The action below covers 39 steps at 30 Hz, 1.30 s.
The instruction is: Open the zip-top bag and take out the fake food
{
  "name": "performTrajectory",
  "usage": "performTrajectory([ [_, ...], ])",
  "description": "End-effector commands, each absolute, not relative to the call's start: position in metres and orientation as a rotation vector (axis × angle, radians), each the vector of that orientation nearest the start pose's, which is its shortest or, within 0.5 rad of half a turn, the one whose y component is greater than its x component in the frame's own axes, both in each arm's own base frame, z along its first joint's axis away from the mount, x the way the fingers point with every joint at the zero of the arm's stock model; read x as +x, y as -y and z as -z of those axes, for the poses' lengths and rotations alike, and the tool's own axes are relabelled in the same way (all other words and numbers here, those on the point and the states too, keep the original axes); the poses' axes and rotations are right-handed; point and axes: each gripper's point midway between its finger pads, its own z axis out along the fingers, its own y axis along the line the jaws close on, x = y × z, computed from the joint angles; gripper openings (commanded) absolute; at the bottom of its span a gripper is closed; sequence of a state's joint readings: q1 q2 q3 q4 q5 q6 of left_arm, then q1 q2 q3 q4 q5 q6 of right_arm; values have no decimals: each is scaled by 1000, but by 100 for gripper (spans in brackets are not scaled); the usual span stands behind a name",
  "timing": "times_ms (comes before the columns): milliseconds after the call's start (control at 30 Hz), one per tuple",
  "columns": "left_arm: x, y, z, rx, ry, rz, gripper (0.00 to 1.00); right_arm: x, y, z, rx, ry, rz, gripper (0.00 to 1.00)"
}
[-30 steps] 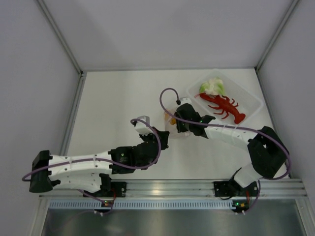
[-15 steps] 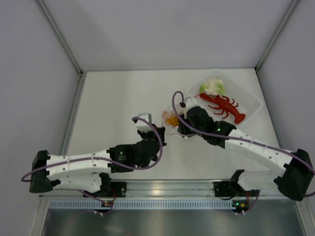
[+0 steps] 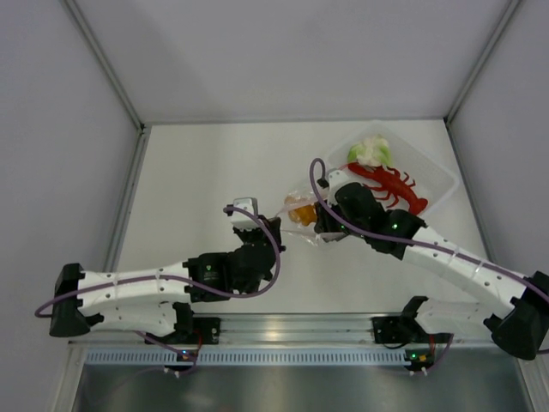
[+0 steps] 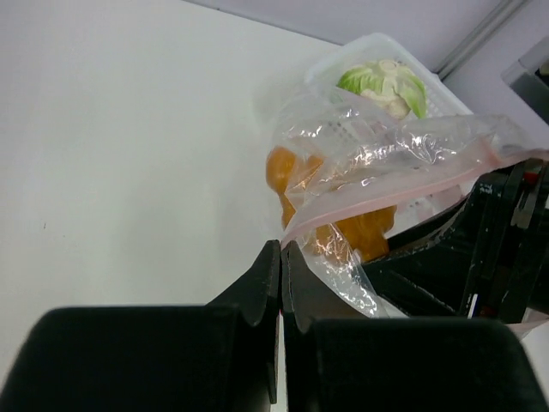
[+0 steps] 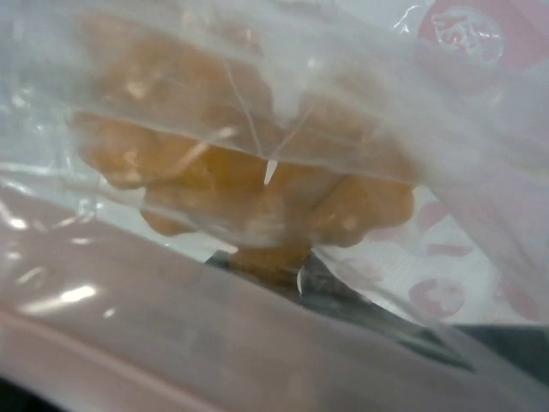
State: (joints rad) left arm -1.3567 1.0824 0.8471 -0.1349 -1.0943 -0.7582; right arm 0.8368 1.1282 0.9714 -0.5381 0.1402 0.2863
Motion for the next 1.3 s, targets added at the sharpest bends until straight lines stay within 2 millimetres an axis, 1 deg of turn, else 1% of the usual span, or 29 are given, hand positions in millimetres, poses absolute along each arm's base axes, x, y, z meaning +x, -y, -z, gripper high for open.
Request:
performTrajectory([
  [0, 217, 211, -261, -258, -1669, 262, 0, 216, -216, -197, -633, -2196, -430, 0],
  [67, 219, 203, -262, -281, -1664, 254, 0, 213, -218, -208, -606, -2152, -480, 0],
  [133, 221, 202, -259, -278, -1677, 259, 0, 205, -229, -217, -623, -2110, -595, 0],
  [167, 224, 200, -258, -291, -1680, 261, 0, 202, -236, -229, -621, -2054, -661, 0],
  [200, 224, 201, -256, -289, -1685, 261, 0, 201, -237, -230, -589, -2054, -689, 0],
  [267, 225, 204, -253, -277, -1697, 267, 0, 204, -238, -239, -523, -2021, -718, 0],
  [300, 225, 207, -251, -267, -1706, 272, 0, 207, -238, -242, -460, -2018, -734, 0],
  [333, 223, 215, -247, -247, -1727, 299, 0, 209, -238, -245, -427, -2005, -745, 0],
  [400, 222, 226, -244, -221, -1753, 336, 0, 212, -242, -250, -386, -1996, -767, 0],
  [433, 222, 232, -241, -205, -1769, 347, 0, 215, -242, -249, -368, -2013, -752, 0],
  [467, 219, 245, -244, -181, -1784, 405, 0, 222, -244, -249, -351, -2032, -728, 0],
  [500, 219, 254, -243, -155, -1791, 430, 0, 227, -241, -243, -324, -2067, -679, 0],
  [533, 218, 261, -243, -127, -1793, 452, 0, 232, -241, -242, -307, -2080, -654, 0],
  [567, 214, 273, -241, -63, -1806, 485, 0, 240, -243, -237, -292, -2103, -618, 0],
  [600, 213, 282, -243, -59, -1799, 517, 0, 246, -240, -234, -258, -2115, -571, 0],
  [700, 209, 297, -242, -27, -1811, 579, 0, 260, -238, -224, -191, -2133, -486, 0],
  [733, 208, 302, -241, -19, -1814, 596, 0, 262, -239, -225, -176, -2125, -483, 0],
  [767, 207, 308, -245, -20, -1804, 627, 0, 265, -239, -219, -158, -2132, -465, 0],
  [800, 205, 312, -245, -9, -1806, 647, 0, 267, -240, -218, -133, -2130, -470, 0],
  [833, 205, 317, -245, -4, -1801, 657, 0, 269, -245, -219, -124, -2116, -495, 0],
  [900, 205, 322, -242, 13, -1804, 633, 0, 267, -253, -218, -125, -2132, -536, 0],
  [1033, 204, 328, -232, 29, -1812, 583, 0, 263, -265, -227, -134, -2150, -591, 0],
  [1100, 203, 331, -223, 40, -1821, 553, 0, 260, -269, -232, -142, -2150, -627, 0],
  [1167, 203, 332, -222, 39, -1814, 526, 0, 259, -269, -238, -145, -2150, -628, 0],
  [1200, 203, 333, -218, 44, -1817, 514, 0, 257, -265, -235, -160, -2169, -602, 0],
  [1267, 204, 326, -215, 24, -1805, 467, 0, 253, -259, -237, -176, -2177, -585, 0],
])
